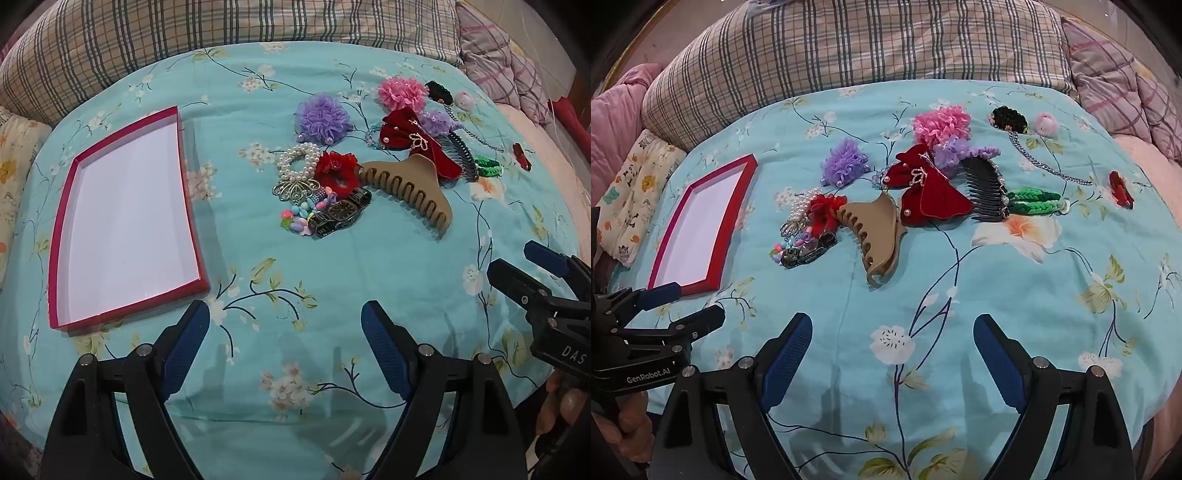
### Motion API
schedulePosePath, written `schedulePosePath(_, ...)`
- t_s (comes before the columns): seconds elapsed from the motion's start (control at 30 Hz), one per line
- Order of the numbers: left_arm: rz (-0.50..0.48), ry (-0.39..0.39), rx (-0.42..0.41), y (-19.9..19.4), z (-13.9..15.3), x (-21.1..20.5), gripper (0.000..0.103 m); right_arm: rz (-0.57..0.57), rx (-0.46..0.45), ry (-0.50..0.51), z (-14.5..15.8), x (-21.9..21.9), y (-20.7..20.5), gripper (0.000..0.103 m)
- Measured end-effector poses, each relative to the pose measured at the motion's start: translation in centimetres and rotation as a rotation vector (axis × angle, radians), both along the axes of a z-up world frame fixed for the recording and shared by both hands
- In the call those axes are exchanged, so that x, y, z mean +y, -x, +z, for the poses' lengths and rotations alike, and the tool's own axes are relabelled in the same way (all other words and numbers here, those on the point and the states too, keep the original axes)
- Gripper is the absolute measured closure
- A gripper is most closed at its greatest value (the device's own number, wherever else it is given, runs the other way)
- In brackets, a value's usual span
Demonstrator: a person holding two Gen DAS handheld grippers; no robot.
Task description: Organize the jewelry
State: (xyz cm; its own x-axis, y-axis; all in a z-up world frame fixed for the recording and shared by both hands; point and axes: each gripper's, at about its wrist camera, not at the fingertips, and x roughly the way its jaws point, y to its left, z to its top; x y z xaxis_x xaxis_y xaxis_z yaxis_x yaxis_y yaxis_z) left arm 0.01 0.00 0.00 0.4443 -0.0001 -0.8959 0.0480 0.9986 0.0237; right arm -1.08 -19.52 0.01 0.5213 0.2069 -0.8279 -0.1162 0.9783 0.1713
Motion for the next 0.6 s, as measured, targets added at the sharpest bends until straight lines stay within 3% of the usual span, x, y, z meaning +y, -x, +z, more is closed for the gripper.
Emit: schedulePosePath(0.6, 0.006, 0.011, 0.0, -0.3, -0.4, 0.3, 0.018, 0.011, 0.003, -0.005, -0.3, 0.8, -0.3, 0.012)
